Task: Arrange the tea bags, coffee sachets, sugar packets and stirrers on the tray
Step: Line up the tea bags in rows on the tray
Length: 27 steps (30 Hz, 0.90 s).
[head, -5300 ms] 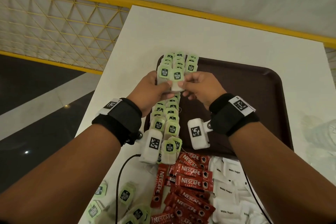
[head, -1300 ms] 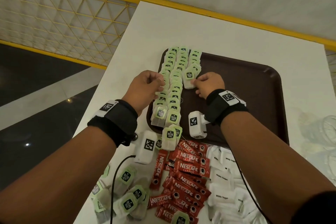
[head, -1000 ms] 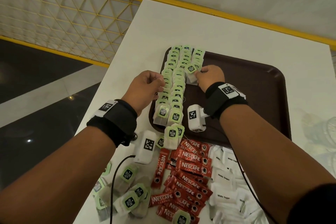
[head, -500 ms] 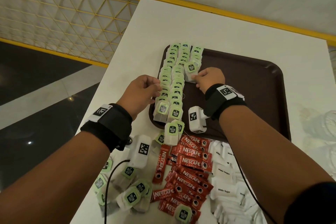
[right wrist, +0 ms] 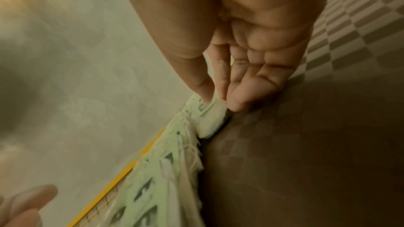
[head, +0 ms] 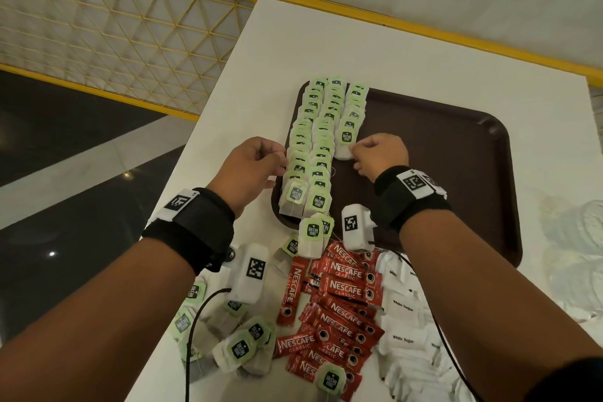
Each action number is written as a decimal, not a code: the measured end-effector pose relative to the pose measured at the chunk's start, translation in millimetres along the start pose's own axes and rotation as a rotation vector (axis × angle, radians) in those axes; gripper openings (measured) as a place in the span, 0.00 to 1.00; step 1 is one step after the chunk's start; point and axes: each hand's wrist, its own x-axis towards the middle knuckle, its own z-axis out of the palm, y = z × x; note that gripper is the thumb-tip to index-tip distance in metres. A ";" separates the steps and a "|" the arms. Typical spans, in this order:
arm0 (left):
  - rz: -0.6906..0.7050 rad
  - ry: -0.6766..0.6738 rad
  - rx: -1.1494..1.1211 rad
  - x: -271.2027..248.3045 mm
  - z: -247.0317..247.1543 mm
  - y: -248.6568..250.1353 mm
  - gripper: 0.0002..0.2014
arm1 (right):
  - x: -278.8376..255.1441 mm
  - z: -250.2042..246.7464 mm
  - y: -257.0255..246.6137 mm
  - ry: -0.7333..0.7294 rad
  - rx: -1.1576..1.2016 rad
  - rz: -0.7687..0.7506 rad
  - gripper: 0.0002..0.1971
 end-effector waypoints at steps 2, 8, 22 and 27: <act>-0.003 0.000 0.000 -0.2 -0.3 -0.9 0.06 | 6.6 2.3 -3.1 0.035 0.054 0.028 0.07; -0.006 -0.001 0.016 -3.1 0.4 -4.9 0.09 | 35.1 8.2 -2.3 0.019 -0.074 -0.087 0.06; 0.351 -0.249 0.778 -41.9 10.8 -38.2 0.10 | -98.9 -26.6 13.3 -0.470 -0.597 -0.355 0.12; 0.416 -0.274 0.898 -44.4 19.5 -39.0 0.15 | -100.4 -12.9 25.5 -0.436 -0.553 -0.353 0.13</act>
